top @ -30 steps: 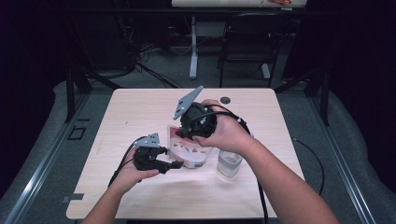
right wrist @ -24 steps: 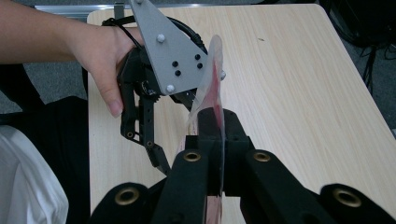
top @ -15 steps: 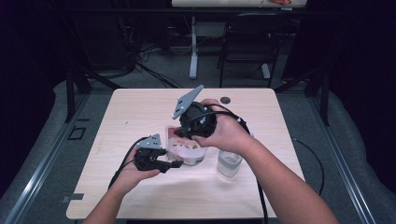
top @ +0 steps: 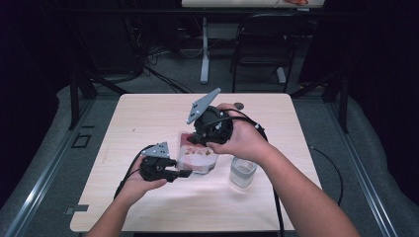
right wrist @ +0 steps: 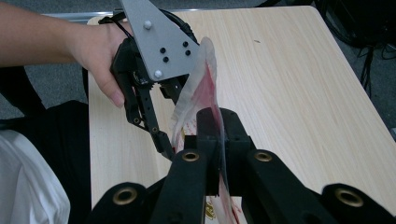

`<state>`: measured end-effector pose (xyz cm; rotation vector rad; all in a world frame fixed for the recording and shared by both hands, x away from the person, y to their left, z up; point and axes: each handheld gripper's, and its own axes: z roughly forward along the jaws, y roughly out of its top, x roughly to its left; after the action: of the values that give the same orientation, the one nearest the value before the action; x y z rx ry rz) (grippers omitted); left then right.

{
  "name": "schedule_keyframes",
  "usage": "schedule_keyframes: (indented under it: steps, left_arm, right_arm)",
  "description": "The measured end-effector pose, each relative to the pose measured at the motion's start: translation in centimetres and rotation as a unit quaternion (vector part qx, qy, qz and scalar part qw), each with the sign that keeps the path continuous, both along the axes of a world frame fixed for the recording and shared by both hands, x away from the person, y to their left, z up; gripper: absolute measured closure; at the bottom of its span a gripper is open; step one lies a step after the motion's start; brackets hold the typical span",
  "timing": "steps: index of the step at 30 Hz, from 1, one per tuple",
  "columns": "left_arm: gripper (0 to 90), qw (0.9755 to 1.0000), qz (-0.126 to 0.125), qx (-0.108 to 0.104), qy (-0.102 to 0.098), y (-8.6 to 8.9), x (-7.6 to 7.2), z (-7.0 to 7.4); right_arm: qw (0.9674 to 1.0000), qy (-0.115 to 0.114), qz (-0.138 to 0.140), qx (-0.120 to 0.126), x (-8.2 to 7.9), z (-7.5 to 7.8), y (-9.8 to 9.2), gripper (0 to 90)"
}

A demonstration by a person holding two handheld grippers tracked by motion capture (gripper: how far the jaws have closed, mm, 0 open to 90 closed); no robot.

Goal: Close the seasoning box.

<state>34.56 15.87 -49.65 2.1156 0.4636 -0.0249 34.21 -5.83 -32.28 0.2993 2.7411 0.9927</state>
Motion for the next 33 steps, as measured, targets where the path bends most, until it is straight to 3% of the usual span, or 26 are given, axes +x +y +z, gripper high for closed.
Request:
schedule_keyframes:
  steps: [6, 19, 33]
  left_arm:
    - [65.9, 0.9999, 0.002, 0.009, 0.012, 0.0, -0.1, 0.3]
    - [67.5, 0.9990, 0.012, 0.042, 0.012, 0.4, -0.3, 0.5]
    - [68.4, 0.9986, 0.009, 0.045, 0.027, 0.8, -0.1, -0.1]
  right_arm:
    - [1.0000, -0.001, -0.006, 0.000, -0.1, -0.1, -0.6, 87.7]
    - [0.9996, 0.009, -0.027, 0.010, 0.0, -1.1, -2.7, 86.9]
    - [0.9983, 0.026, -0.044, 0.028, 0.4, -2.9, -4.1, 87.1]
